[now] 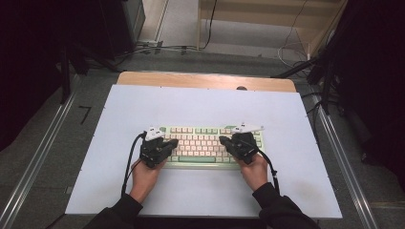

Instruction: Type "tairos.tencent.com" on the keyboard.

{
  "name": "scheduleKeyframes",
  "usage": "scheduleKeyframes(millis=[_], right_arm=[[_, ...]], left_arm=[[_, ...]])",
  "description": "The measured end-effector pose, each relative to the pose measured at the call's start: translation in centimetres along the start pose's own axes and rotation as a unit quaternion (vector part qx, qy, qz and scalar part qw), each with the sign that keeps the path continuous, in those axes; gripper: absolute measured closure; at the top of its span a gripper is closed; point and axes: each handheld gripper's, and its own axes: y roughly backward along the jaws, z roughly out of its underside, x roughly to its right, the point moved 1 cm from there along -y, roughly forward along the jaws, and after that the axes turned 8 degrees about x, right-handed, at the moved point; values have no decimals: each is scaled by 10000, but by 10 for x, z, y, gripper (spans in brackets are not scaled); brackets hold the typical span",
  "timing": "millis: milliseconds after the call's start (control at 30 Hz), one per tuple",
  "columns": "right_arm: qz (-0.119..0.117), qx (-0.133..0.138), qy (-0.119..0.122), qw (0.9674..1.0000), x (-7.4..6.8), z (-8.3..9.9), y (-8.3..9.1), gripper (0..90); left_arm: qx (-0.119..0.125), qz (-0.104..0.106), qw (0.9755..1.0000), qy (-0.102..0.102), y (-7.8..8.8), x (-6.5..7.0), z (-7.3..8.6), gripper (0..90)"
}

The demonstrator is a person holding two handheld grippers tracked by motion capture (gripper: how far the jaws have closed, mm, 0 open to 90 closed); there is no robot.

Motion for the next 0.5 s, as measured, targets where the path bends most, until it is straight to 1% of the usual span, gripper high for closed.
scheduleKeyframes(millis=[300,500], right_arm=[[-65,-104,65,9999,-4,5,2,872],[-87,-146,88,9998,-6,9,3,872]], left_arm=[[69,-27,10000,15,1,-1,-1,894],[206,-78,9998,25,5,-2,-3,894]])
